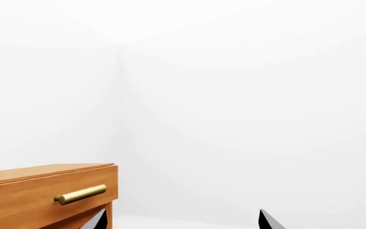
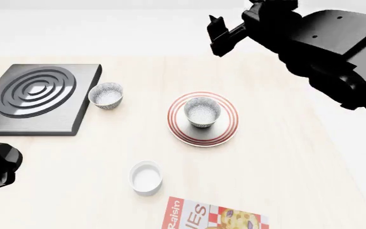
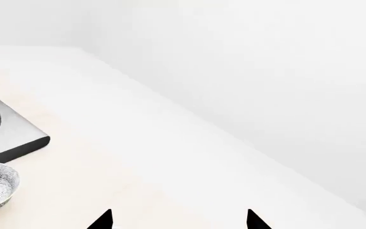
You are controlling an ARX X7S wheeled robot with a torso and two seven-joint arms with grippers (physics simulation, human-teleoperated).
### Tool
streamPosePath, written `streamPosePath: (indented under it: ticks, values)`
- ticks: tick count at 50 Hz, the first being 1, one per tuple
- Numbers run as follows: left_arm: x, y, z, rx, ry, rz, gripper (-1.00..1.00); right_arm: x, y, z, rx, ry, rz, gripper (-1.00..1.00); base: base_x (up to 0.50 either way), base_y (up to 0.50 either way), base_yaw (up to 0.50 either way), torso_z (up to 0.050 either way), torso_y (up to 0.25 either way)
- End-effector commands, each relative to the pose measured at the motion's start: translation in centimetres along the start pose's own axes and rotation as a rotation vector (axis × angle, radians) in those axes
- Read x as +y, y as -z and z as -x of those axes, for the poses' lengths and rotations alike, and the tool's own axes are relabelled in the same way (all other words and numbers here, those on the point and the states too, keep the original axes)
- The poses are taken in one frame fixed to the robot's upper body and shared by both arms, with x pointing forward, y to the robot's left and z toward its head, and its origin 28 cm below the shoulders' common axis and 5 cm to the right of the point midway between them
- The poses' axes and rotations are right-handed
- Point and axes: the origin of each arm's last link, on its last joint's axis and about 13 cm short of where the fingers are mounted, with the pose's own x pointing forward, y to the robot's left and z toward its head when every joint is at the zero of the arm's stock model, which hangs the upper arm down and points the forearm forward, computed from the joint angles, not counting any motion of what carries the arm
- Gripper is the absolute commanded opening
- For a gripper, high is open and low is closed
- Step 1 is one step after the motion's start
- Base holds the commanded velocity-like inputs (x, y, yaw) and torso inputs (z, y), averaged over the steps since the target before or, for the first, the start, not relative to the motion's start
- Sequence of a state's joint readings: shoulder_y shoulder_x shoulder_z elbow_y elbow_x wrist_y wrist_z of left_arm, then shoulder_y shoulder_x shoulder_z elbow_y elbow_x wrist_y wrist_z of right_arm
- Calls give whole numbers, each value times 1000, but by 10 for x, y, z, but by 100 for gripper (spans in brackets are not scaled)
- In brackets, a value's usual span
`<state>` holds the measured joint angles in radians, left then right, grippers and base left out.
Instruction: Pick the akita bowl next to the cookies box and place it on the plate.
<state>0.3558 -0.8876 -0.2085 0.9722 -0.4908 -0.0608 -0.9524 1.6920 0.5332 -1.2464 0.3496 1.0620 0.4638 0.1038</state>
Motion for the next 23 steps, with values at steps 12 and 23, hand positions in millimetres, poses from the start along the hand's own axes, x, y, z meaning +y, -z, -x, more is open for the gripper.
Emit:
streamPosePath:
  ticks: [12, 23]
  values:
    - [-1, -9, -3, -48, 25, -9, 100, -14, -64, 216, -585, 431, 94, 100, 0, 0, 0, 0, 0]
    - [56, -79, -37, -364, -32, -222, 100, 27, -78, 298, -766, 654, 257, 100, 0, 0, 0, 0, 0]
